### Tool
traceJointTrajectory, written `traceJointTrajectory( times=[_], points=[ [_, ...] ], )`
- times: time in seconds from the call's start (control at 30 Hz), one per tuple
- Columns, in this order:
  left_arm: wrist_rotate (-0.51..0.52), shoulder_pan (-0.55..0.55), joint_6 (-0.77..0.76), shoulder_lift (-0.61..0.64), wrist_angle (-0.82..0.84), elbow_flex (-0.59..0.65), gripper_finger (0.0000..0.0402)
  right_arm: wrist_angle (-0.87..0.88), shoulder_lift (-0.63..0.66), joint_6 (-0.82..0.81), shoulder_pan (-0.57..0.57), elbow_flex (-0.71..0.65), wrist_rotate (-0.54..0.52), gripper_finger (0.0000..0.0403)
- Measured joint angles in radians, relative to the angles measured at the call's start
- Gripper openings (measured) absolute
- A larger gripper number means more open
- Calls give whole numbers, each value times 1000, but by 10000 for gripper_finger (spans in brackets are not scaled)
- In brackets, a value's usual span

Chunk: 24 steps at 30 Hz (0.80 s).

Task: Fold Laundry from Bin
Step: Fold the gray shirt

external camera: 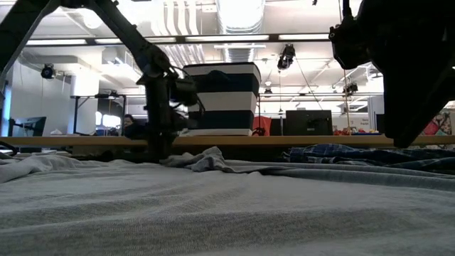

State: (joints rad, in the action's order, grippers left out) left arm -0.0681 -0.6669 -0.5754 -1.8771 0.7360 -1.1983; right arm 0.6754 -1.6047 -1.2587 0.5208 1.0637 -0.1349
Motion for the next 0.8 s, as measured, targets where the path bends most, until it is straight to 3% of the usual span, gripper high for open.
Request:
traceJointTrajectory(
  times=[0.27,0.57,0.73,0.8],
  points=[
    [15,-4,30,27,-1,0,10,0,0,-13,0,0,1,219],
    [51,-52,246,60,137,-196,117,4,1,-5,0,3,2,219],
    [-201,4,369,74,105,-233,168,16,17,40,-34,5,3,219],
    [-250,61,451,82,103,-230,178,31,26,70,-52,5,3,219]
  ],
)
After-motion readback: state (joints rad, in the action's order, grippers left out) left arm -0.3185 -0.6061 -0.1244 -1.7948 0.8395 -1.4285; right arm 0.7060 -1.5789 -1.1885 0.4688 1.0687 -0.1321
